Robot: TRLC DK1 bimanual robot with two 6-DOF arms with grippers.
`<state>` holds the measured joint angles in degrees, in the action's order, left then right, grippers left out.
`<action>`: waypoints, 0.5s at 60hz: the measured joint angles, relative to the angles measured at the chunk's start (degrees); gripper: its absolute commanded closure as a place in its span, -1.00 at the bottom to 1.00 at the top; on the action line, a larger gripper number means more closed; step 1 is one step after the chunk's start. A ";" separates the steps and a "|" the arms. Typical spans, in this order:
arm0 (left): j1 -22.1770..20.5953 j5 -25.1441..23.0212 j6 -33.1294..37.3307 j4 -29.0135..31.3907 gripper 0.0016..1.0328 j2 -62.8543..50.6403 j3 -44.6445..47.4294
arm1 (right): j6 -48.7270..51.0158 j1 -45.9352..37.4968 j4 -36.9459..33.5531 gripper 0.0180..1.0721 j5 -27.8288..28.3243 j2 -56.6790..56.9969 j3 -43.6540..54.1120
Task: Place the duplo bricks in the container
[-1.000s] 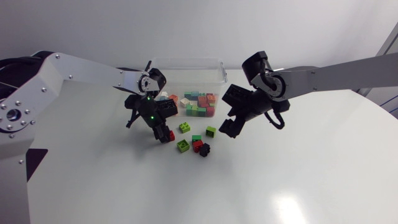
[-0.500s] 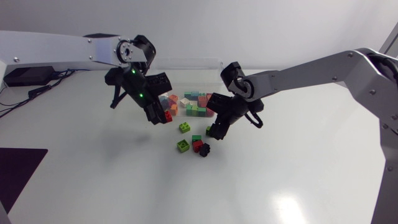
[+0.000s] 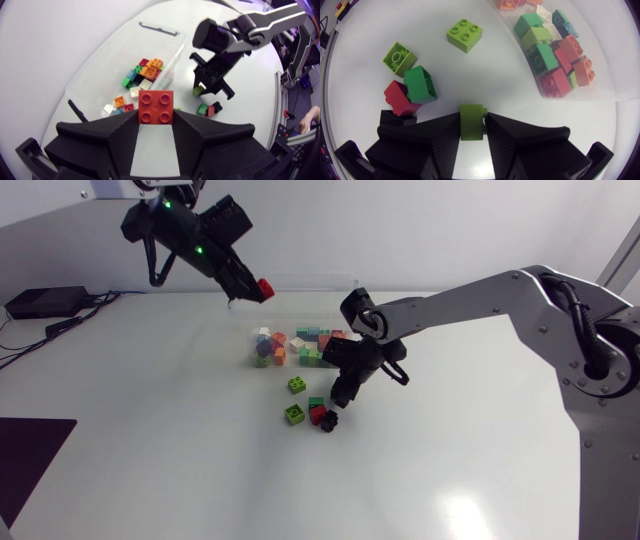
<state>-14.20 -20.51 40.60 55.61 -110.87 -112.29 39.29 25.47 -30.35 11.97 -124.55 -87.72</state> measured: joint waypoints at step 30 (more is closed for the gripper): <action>1.51 1.79 -13.92 -11.23 -0.32 -15.69 -11.72 | -1.22 -3.04 -5.62 0.56 2.23 12.35 -0.44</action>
<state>-12.69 -18.72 26.68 44.38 -126.56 -124.01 38.06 22.44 -35.97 14.20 -112.20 -88.16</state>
